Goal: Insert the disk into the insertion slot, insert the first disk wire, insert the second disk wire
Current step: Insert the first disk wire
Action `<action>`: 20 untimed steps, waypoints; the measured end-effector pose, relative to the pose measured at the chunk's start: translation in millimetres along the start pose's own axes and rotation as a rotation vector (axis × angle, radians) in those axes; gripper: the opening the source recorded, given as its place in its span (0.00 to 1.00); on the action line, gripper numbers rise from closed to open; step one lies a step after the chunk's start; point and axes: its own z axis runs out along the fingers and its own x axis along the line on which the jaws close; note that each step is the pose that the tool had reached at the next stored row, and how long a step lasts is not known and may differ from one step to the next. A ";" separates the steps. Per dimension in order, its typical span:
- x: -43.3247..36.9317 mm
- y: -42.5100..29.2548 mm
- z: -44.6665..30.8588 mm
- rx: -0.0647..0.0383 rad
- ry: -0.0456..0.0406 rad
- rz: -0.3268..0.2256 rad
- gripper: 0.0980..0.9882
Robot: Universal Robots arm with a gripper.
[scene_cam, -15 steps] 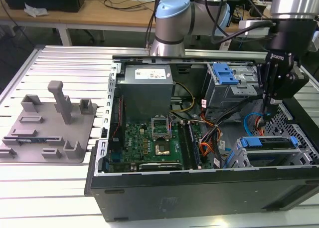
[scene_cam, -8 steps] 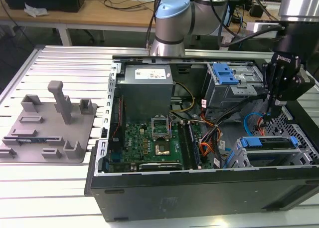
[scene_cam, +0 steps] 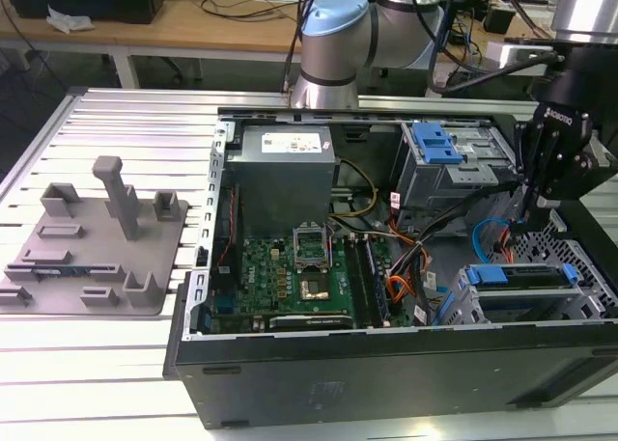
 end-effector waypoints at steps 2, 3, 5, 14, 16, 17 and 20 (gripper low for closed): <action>6.0 -0.4 0.8 -0.001 -0.0115 0.000 0.08; 10.0 -0.6 1.7 -0.003 -0.0288 0.000 0.08; 13.8 -0.7 2.8 -0.005 -0.0518 -0.001 0.08; 42.6 -2.0 8.5 -0.011 -0.1158 -0.001 0.08; 46.7 -1.9 9.9 -0.012 -0.1411 -0.001 0.08; 50.0 -2.0 11.0 -0.013 -0.1568 -0.001 0.08; 59.1 -2.4 14.0 -0.025 -0.1667 -0.003 0.08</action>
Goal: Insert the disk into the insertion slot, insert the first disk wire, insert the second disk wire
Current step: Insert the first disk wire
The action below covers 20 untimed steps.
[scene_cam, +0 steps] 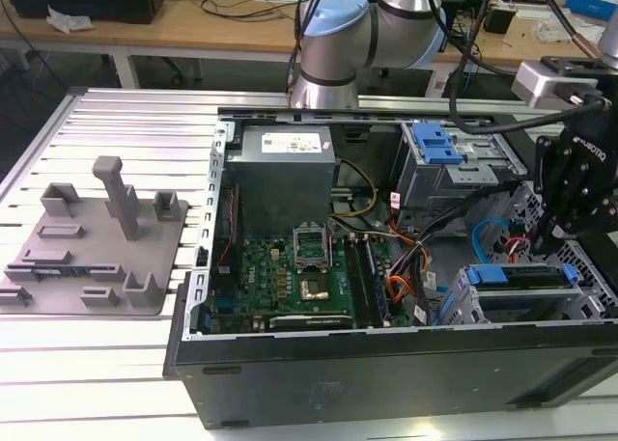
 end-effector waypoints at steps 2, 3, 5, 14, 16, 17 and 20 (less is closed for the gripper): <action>0.0 -0.5 0.0 -0.029 0.0013 -0.004 0.08; 0.0 -0.5 0.0 -0.029 0.0012 -0.004 0.08; 0.1 -0.5 0.1 -0.029 0.0012 -0.004 0.08; 17.0 -1.8 2.7 -0.033 -0.1024 -0.007 0.08; 17.6 -2.8 2.8 -0.033 -0.1024 -0.008 0.08; 17.8 -3.3 2.9 -0.033 -0.1026 -0.009 0.08; 18.7 -5.1 3.0 -0.033 -0.1032 -0.010 0.08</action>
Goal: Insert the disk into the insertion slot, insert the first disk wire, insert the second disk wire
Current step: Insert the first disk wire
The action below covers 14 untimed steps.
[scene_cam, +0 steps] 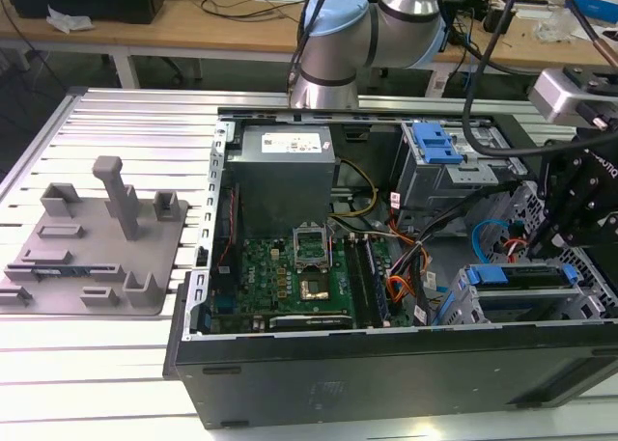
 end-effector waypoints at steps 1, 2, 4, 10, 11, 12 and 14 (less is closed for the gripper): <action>0.1 -0.7 -0.1 0.000 0.0000 0.000 0.08; 0.3 -2.1 -0.1 0.000 -0.0003 -0.001 0.08; 0.4 -3.0 0.1 0.000 -0.0003 -0.003 0.08; 0.6 -3.3 0.3 0.002 0.0001 -0.011 0.08; 0.6 -3.4 0.4 0.003 0.0002 -0.012 0.08; 1.2 -3.2 0.8 0.006 -0.0004 -0.013 0.08; 2.8 -2.7 1.0 0.011 -0.0014 -0.013 0.08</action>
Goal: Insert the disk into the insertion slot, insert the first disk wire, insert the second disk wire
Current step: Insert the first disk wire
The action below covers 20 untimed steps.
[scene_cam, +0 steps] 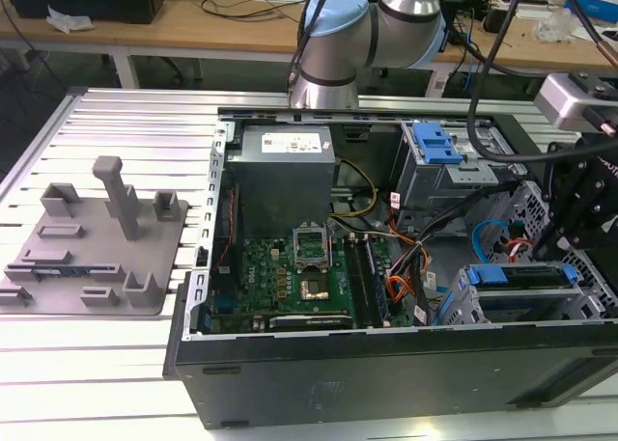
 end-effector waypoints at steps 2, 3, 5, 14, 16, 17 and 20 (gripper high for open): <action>2.7 1.4 0.3 0.003 -0.0030 0.000 0.08; 2.8 1.4 0.3 0.003 -0.0040 0.000 0.08; 2.8 1.4 0.3 0.003 -0.0039 -0.001 0.08; 3.3 1.4 0.7 0.003 -0.0039 -0.002 0.08; 3.5 1.3 0.8 0.003 -0.0038 -0.004 0.08; 3.7 1.3 1.0 0.003 -0.0037 -0.006 0.08; 4.3 1.2 1.3 0.004 -0.0036 -0.008 0.08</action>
